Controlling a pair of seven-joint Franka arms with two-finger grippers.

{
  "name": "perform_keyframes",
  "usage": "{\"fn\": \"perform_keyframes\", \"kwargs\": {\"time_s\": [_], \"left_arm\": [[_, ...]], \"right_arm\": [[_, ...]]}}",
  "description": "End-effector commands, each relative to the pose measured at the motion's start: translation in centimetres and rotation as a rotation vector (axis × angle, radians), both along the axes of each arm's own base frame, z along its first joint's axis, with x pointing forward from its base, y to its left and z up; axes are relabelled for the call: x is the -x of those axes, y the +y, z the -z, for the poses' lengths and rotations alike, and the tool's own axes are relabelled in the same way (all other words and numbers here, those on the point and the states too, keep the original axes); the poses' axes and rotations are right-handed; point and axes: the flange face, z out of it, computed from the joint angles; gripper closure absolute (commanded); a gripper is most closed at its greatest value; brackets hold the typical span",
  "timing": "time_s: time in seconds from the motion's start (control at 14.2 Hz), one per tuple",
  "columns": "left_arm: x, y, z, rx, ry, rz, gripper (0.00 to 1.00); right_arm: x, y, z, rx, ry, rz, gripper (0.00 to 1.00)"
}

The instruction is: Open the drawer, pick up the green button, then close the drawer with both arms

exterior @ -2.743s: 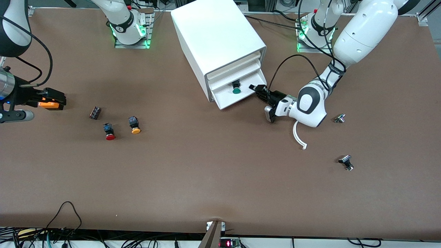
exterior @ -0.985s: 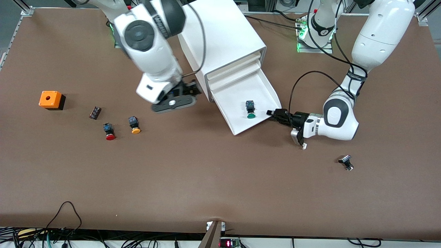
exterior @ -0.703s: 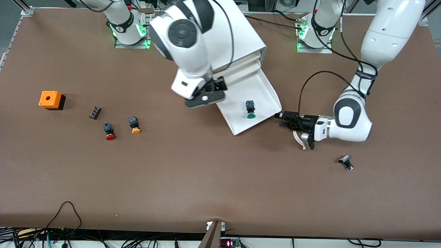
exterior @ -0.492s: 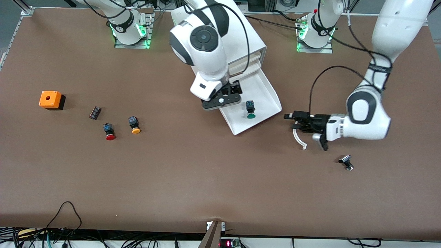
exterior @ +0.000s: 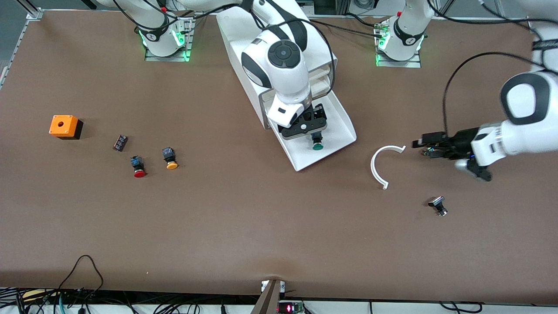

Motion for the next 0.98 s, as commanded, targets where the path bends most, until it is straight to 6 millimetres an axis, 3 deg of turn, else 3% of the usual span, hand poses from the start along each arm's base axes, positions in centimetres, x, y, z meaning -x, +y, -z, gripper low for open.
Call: {"fn": "perform_keyframes", "kwargs": {"time_s": [0.0, 0.35, 0.56, 0.77, 0.91], "left_arm": [[0.5, 0.2, -4.7, -0.212, 0.002, -0.038, 0.00], [-0.6, -1.6, -14.8, -0.473, 0.002, -0.059, 0.00], [0.2, -2.5, -17.3, -0.562, 0.045, -0.096, 0.00], [0.5, -1.1, -18.7, -0.543, 0.043, -0.124, 0.00], [0.4, -0.1, -18.5, -0.491, 0.057, -0.150, 0.00]], "right_arm": [[0.2, 3.0, 3.0, -0.007, -0.008, -0.015, 0.00], [1.4, 5.2, 7.4, -0.027, -0.031, -0.034, 0.01], [2.1, 5.7, 8.6, -0.017, -0.029, -0.046, 0.10], [2.8, 6.1, 9.8, -0.012, -0.036, -0.058, 0.10], [2.9, 6.1, 10.4, -0.005, -0.033, -0.062, 0.11]]}}
